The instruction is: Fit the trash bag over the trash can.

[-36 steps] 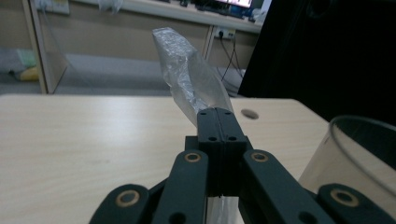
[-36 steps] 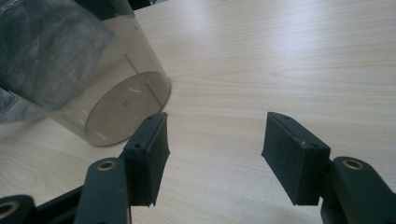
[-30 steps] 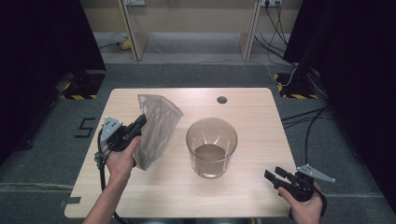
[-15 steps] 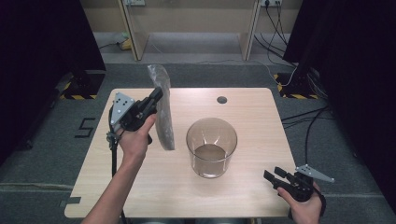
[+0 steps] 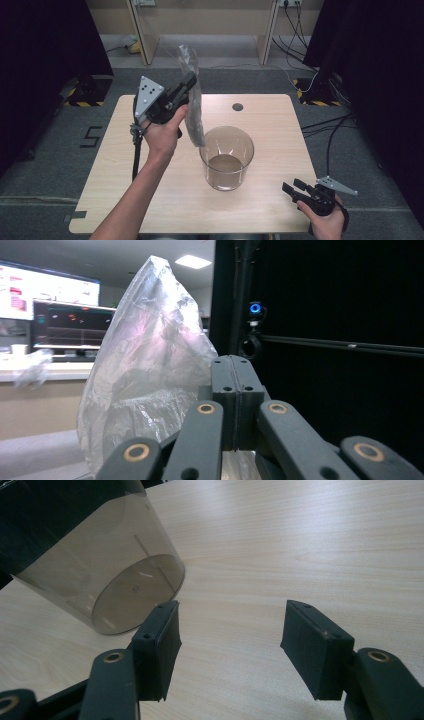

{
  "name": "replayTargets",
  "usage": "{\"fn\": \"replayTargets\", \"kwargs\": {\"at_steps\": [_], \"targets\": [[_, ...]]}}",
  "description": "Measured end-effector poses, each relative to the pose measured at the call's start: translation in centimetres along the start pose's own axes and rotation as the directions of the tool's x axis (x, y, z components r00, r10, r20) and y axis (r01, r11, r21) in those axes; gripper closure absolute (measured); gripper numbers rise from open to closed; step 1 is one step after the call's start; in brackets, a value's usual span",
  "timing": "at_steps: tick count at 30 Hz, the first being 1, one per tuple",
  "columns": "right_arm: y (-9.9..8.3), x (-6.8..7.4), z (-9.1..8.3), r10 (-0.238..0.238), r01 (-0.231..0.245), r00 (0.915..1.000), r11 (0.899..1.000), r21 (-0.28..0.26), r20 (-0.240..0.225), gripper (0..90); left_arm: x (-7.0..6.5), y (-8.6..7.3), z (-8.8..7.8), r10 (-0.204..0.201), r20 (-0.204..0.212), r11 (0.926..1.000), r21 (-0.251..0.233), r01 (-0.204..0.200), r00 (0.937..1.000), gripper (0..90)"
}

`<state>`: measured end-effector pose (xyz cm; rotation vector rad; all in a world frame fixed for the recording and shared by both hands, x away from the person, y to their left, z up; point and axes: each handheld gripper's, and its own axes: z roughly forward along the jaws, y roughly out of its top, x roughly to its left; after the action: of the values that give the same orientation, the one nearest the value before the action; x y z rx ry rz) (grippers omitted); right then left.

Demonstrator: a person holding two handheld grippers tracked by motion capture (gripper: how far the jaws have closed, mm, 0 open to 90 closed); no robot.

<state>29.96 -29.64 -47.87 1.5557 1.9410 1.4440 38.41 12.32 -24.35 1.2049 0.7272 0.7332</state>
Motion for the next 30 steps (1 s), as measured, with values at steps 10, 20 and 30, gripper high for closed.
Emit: {"fn": "replayTargets", "kwargs": {"at_steps": [10, 20, 30], "targets": [[0.0, 0.0, 0.0, 0.000, 0.000, 1.0000, 1.000, 0.002, -0.002, 40.0, -4.1, 0.1, 1.2, -0.068, 0.151, 0.9969, -0.028, 0.073, 0.9862, 90.0], [0.0, 0.0, 0.0, 0.001, -0.001, 1.0000, 1.000, 0.000, -0.001, 40.0, -2.3, -5.5, 1.0, -0.108, 0.189, 0.9904, 0.106, 0.089, 0.9761, 90.0], [3.4, 1.3, 0.5, 0.001, -0.005, 0.9982, 0.998, -0.056, -0.059, 38.9, 3.4, -10.8, 0.0, -0.068, 0.119, 0.9506, 0.309, 0.028, 0.9905, 90.0]]}}
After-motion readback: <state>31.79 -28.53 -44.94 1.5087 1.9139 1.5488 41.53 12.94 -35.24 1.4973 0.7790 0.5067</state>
